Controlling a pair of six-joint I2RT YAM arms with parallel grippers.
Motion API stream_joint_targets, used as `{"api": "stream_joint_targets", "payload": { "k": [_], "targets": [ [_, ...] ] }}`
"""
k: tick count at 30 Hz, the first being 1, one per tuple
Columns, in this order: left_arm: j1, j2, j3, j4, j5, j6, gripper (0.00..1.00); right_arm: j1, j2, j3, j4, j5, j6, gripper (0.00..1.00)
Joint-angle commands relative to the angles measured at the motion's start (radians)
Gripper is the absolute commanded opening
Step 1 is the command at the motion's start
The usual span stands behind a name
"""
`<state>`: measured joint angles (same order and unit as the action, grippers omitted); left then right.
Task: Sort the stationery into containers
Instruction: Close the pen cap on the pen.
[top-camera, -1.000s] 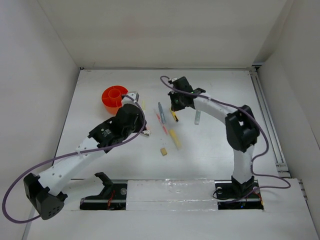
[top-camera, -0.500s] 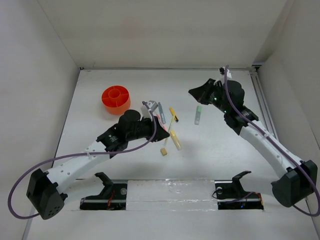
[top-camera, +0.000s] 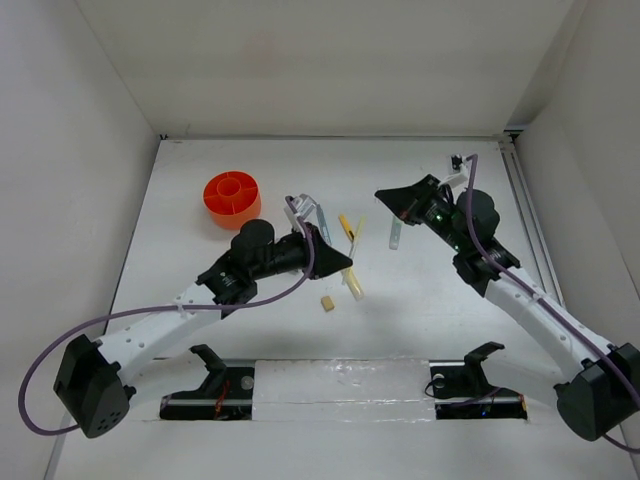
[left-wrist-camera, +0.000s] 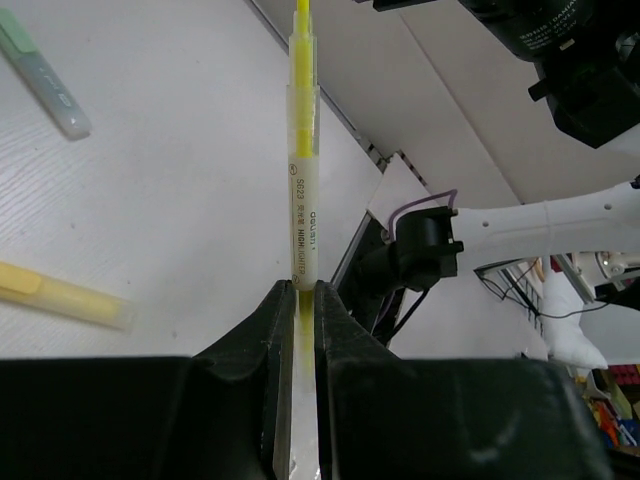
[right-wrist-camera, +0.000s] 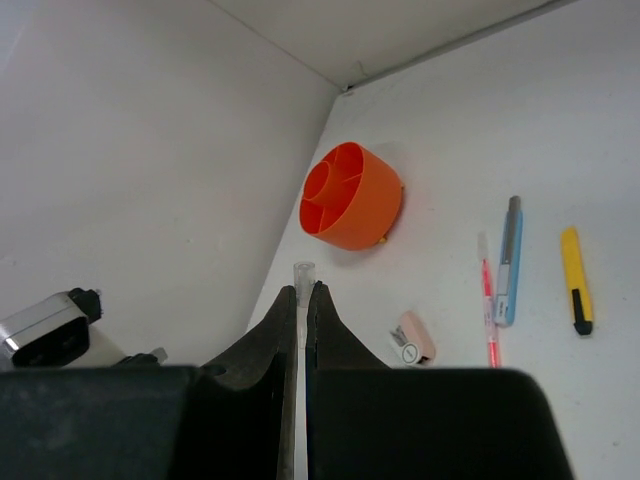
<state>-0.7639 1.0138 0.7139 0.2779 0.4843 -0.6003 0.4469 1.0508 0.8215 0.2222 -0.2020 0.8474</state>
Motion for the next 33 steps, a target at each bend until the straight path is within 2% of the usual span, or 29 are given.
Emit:
{"api": "stream_joint_targets", "payload": {
  "k": [1,6,18,33],
  "targets": [
    [0.003,0.011,-0.021,0.135,0.054,-0.036,0.0,0.039,-0.04,-0.004,0.156,0.01,0.041,0.0],
    [0.003,0.011,-0.054,0.222,0.086,-0.058,0.0,0.075,-0.051,-0.016,0.218,0.032,0.05,0.0],
    [0.003,-0.017,-0.054,0.213,0.086,-0.049,0.0,0.113,-0.06,-0.034,0.218,0.061,0.05,0.0],
    [0.003,-0.035,-0.036,0.181,0.001,-0.03,0.0,0.131,-0.031,-0.035,0.23,0.039,0.05,0.0]
  ]
}}
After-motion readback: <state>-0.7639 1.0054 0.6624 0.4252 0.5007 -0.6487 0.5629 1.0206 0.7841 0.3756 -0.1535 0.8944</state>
